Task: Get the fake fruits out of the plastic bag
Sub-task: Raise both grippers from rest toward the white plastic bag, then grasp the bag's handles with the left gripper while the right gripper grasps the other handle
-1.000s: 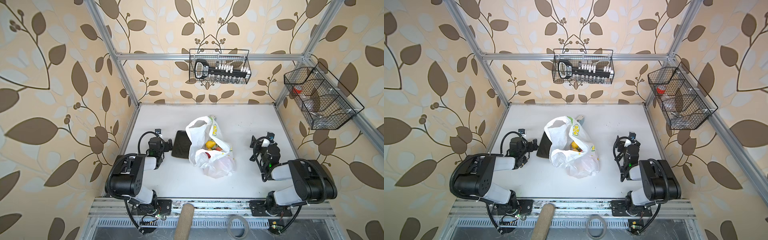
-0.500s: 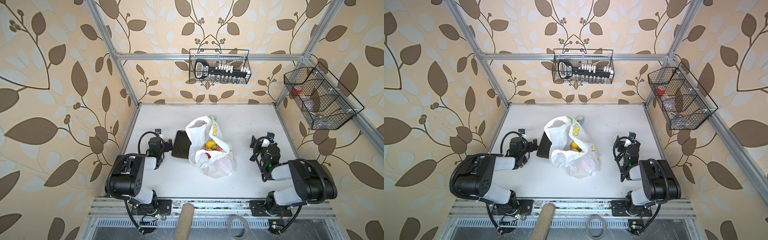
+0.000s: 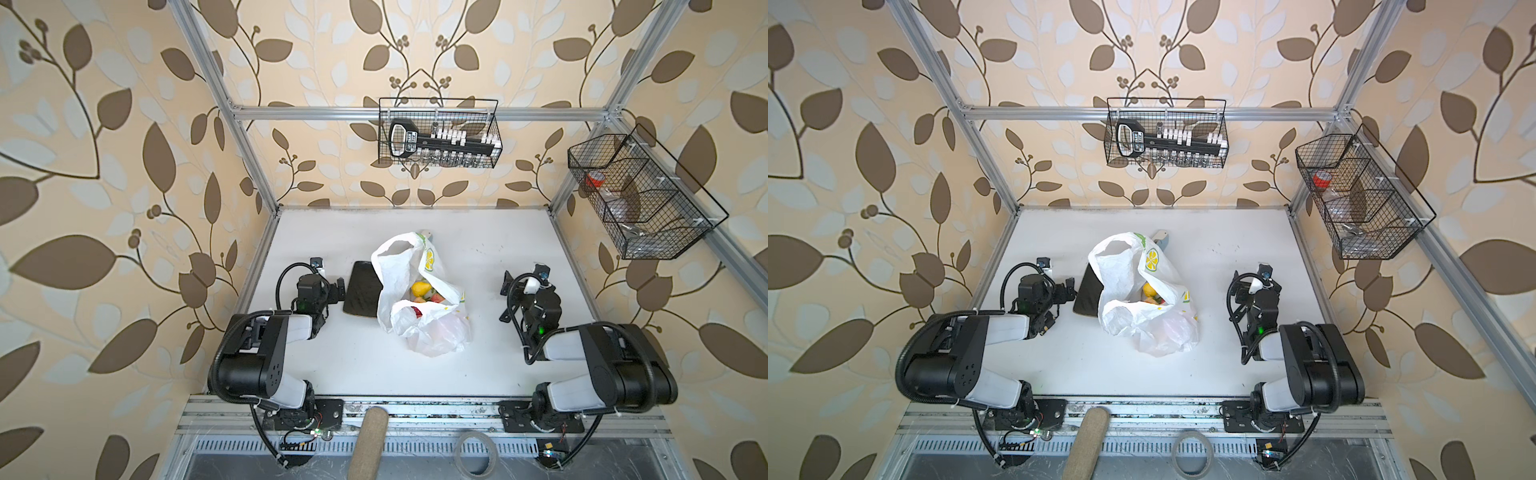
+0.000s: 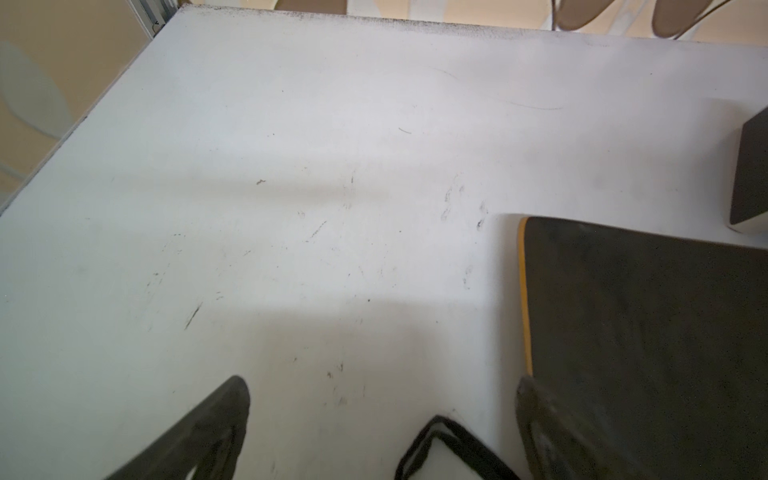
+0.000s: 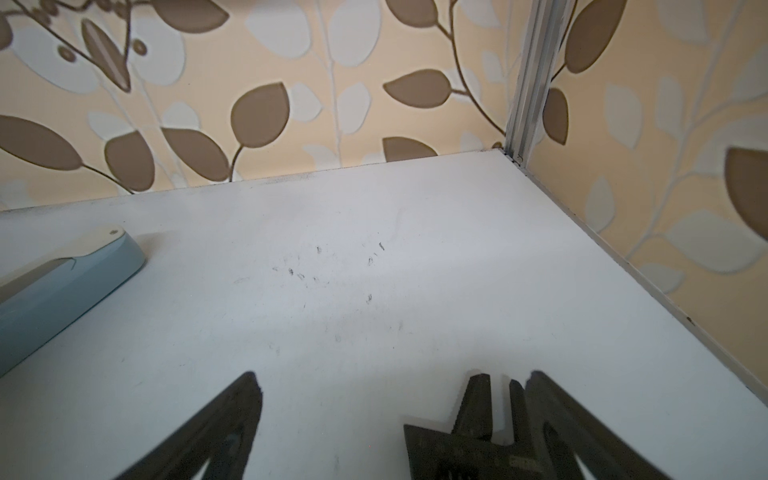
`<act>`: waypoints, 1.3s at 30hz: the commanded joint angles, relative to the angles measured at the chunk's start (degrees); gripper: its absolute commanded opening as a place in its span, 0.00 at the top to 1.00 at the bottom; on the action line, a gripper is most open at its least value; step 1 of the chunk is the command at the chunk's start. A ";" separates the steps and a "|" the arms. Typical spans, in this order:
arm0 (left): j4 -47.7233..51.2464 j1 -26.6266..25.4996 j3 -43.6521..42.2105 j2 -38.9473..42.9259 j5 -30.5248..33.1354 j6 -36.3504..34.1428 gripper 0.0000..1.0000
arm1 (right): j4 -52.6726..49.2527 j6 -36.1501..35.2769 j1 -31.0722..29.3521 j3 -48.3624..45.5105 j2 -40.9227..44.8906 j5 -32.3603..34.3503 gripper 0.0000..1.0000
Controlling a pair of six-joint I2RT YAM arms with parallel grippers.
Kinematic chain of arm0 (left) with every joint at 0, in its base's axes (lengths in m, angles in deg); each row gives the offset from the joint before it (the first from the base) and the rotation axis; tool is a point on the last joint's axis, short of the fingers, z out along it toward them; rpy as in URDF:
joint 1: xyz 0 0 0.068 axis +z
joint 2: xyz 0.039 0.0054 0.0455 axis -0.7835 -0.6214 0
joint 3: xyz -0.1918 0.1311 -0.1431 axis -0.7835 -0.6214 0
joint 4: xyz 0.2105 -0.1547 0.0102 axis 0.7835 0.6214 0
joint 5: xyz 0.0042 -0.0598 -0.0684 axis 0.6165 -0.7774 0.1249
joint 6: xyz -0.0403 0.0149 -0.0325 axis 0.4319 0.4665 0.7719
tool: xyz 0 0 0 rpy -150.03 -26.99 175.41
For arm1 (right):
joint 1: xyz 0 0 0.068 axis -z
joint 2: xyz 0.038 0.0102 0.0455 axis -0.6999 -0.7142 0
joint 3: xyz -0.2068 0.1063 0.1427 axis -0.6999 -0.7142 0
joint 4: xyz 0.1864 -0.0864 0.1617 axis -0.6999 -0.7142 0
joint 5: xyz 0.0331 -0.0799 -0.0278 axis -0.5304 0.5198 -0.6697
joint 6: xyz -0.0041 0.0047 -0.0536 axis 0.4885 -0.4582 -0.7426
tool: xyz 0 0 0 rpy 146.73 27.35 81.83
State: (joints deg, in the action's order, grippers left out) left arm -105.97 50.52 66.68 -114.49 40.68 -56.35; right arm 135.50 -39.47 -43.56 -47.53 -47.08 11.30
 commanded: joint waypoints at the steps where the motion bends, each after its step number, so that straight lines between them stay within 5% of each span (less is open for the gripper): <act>1: 7.75 0.34 2.29 10.98 -1.74 -0.61 0.01 | -13.79 2.87 -0.17 1.99 12.10 0.49 0.01; 7: 27.69 0.27 9.03 25.92 -7.57 -0.02 0.01 | -53.16 16.14 -0.64 11.17 33.22 -4.43 0.02; 13: 40.18 -0.04 23.03 27.10 -28.06 4.84 0.01 | -78.16 26.76 -2.24 25.42 36.51 -16.71 0.08; 22: 48.06 -5.71 41.83 20.56 -51.57 3.90 0.01 | -94.86 28.61 -13.42 45.82 29.24 -27.63 0.07; 30: 58.94 -11.57 53.28 10.80 -55.29 -4.84 0.01 | -104.59 29.26 -25.08 58.32 24.30 -31.71 0.03; 34: 63.38 -13.18 57.45 6.80 -53.52 -8.82 0.14 | -106.80 27.24 -36.17 62.48 22.09 -27.01 0.03; 39: 63.15 -13.27 57.50 5.82 -54.98 -9.17 0.50 | -104.12 17.67 -50.40 65.91 18.52 -16.16 0.04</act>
State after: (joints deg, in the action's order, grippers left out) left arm -44.25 37.34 121.97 -109.29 -11.88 -63.28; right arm 31.90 -15.32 -89.85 15.79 -27.08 -11.72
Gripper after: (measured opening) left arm 0.545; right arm 0.966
